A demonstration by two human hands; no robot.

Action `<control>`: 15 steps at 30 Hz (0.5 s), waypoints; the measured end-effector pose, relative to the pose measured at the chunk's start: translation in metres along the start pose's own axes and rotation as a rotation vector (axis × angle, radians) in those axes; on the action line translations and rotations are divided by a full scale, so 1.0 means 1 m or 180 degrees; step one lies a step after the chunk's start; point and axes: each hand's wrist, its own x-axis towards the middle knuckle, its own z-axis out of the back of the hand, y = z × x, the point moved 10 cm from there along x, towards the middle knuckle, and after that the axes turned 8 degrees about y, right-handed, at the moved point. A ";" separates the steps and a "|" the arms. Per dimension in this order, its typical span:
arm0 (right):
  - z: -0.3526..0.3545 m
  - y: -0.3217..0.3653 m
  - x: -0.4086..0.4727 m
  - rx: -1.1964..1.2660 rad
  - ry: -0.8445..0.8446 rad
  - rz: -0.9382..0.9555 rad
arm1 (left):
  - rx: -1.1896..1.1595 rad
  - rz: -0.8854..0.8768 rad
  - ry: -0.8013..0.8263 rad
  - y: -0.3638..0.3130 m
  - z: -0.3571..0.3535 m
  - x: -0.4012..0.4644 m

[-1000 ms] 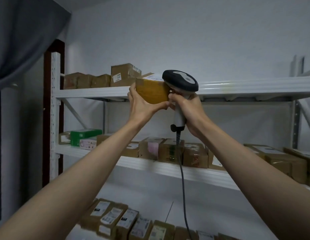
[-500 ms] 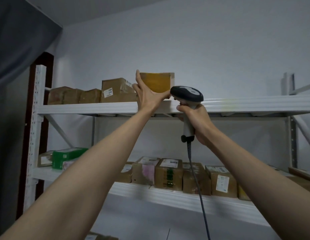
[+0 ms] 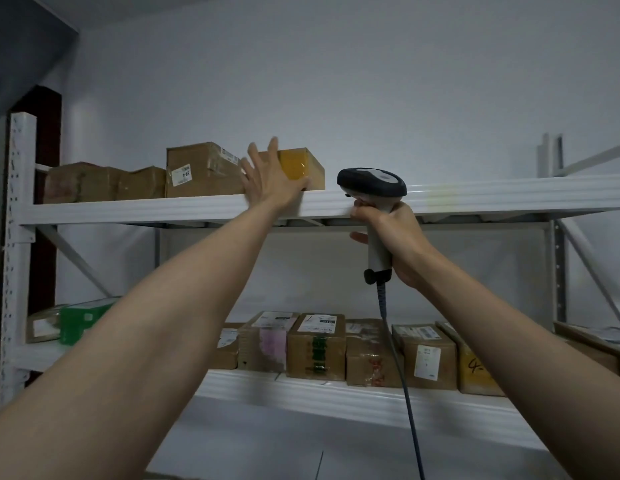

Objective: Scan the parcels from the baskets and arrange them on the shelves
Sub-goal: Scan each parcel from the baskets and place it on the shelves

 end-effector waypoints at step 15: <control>0.011 -0.035 -0.021 0.0006 0.0114 -0.0326 | -0.0304 -0.0741 -0.0005 -0.029 0.001 -0.037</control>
